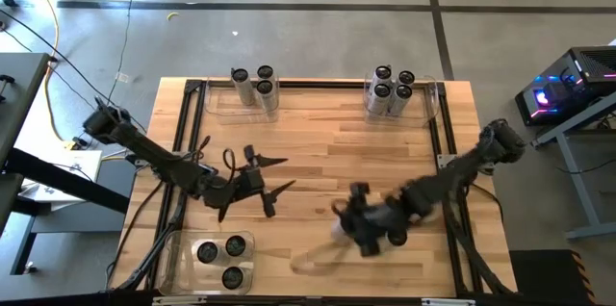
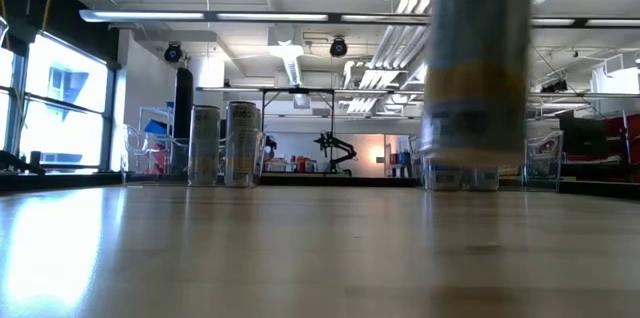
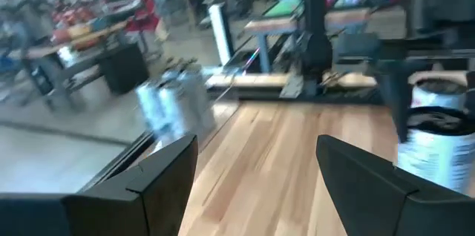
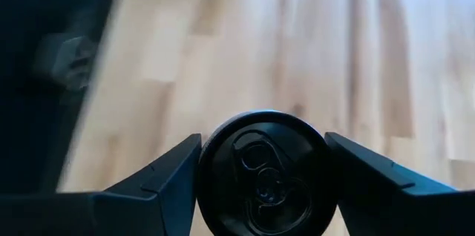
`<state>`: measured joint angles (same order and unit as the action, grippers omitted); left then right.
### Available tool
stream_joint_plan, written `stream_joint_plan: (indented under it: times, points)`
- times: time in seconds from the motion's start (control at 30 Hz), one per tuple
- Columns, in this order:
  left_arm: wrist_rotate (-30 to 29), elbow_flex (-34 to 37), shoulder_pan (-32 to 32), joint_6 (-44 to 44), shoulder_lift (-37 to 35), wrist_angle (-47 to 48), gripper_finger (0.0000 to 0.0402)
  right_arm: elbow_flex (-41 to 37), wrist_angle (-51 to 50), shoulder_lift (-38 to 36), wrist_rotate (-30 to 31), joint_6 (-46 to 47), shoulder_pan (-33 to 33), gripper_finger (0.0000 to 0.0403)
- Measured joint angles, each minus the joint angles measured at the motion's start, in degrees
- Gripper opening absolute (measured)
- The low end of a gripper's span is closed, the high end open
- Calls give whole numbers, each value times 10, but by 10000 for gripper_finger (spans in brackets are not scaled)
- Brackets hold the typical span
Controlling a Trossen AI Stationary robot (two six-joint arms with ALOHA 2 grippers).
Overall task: Sort soda cans
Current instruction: Put the white-yellow soda can into the top left transparent bin
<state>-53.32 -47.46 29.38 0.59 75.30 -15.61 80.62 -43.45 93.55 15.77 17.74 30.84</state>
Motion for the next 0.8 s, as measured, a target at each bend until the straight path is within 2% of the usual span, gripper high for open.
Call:
stream_joint_plan:
  times: [0.1,0.27,0.57,0.8]
  points:
    - [-15,0,8,-43,-18,66,268,1,31,19,-31,-23,-57,238]
    - [-25,0,12,-98,-29,147,268,36,21,65,-57,-61,-125,238]
    - [-24,0,12,-190,-29,242,268,70,19,112,-79,-102,-159,239]
    - [-23,0,18,-195,-29,248,268,78,36,112,-79,-103,-159,314]
